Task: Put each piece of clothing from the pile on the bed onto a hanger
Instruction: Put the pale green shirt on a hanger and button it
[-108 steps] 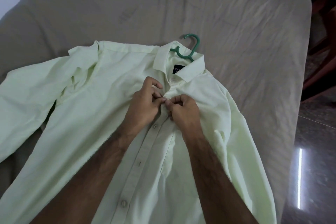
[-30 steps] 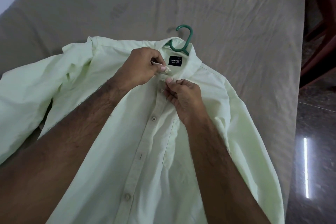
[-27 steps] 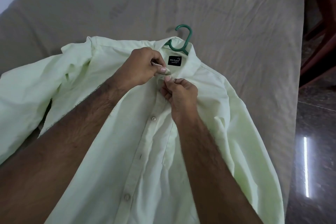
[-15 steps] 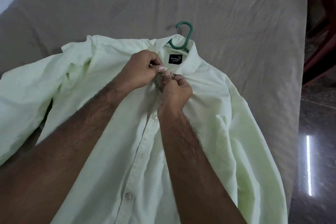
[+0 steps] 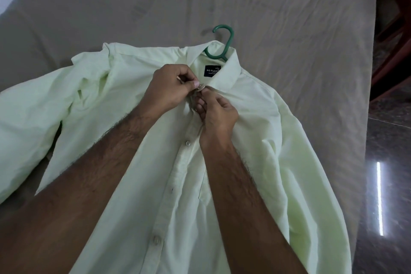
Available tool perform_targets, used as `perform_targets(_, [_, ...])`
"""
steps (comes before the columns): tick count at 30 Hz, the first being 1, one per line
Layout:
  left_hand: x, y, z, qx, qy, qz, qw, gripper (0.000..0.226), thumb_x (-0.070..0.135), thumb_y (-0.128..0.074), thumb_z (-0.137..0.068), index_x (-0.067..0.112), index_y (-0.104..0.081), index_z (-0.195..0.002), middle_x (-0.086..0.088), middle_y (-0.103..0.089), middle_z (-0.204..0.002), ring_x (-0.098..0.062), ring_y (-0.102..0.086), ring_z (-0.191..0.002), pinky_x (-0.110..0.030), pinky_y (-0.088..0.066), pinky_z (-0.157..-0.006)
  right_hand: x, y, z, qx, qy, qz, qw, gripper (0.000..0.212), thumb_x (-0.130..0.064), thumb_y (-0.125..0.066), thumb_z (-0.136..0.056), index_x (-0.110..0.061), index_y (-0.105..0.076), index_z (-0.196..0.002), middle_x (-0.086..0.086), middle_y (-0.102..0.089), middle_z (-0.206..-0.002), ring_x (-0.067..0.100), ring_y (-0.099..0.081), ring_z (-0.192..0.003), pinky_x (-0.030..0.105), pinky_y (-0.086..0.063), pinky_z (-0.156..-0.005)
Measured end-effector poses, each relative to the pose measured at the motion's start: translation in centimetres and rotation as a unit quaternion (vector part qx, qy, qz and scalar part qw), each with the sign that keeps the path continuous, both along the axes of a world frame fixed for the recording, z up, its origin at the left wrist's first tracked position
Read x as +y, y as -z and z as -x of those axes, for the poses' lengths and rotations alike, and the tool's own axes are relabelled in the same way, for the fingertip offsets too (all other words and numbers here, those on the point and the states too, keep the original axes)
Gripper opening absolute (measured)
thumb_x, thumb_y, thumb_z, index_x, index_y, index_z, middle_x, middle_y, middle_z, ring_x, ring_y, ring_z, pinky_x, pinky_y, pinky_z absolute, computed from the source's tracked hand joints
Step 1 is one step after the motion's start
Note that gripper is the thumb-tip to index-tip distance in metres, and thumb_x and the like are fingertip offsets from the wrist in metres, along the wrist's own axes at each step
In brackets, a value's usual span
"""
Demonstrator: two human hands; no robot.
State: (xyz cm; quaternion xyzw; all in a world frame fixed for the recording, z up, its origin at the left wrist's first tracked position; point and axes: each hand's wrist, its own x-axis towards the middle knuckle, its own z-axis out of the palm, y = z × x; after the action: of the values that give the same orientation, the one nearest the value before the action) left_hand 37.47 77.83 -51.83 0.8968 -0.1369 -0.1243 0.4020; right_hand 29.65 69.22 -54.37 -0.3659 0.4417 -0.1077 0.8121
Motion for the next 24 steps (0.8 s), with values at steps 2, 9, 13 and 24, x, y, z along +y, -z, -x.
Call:
perform_targets(2, [-0.1, -0.2, 0.2, -0.005, 0.006, 0.003, 1.0, 0.005, 0.017, -0.073, -0.088, 0.017, -0.074, -0.083, 0.013, -0.066, -0.069, 0.006, -0.056, -0.06, -0.006, -0.038, -0.06, -0.1, -0.2, 0.3, -0.01, -0.009, 0.0, 1.0, 0.005, -0.005, -0.078, -0.084, -0.003, -0.074, -0.084, 0.009, -0.068, -0.071, 0.014, -0.061, -0.06, 0.024, -0.052, -0.059])
perform_targets(9, [0.6, -0.2, 1.0, -0.07, 0.102, 0.015, 0.992, 0.018, 0.003, -0.072, -0.084, 0.019, -0.071, -0.092, 0.007, -0.061, -0.092, -0.002, -0.061, -0.081, -0.01, -0.043, -0.073, -0.7, -0.7, 0.0, 0.001, -0.026, -0.016, 1.0, 0.013, -0.012, -0.079, -0.086, -0.007, -0.069, -0.077, 0.007, -0.068, -0.068, 0.015, -0.061, -0.061, 0.024, -0.052, -0.059])
perform_targets(13, [0.6, -0.3, 0.4, -0.161, 0.178, -0.041, 0.97, 0.011, 0.006, -0.069, -0.087, 0.014, -0.07, -0.094, 0.007, -0.059, -0.095, -0.004, -0.057, -0.082, -0.018, -0.044, -0.072, -0.8, -0.5, 0.1, -0.005, -0.07, 0.018, 0.997, 0.013, -0.011, -0.069, -0.094, 0.0, -0.07, -0.088, 0.014, -0.07, -0.08, 0.022, -0.065, -0.069, 0.038, -0.061, -0.074])
perform_targets(24, [-1.1, -0.9, -0.8, -0.021, 0.138, -0.073, 0.987, 0.013, 0.013, -0.074, -0.083, 0.025, -0.071, -0.079, 0.011, -0.066, -0.08, 0.0, -0.057, -0.068, -0.02, -0.043, -0.068, -0.1, -1.4, 1.9, -0.013, -0.104, 0.201, 0.974, 0.008, -0.012, -0.048, -0.104, -0.017, -0.049, -0.097, 0.011, -0.063, -0.08, 0.034, -0.067, -0.048, 0.055, -0.054, -0.04])
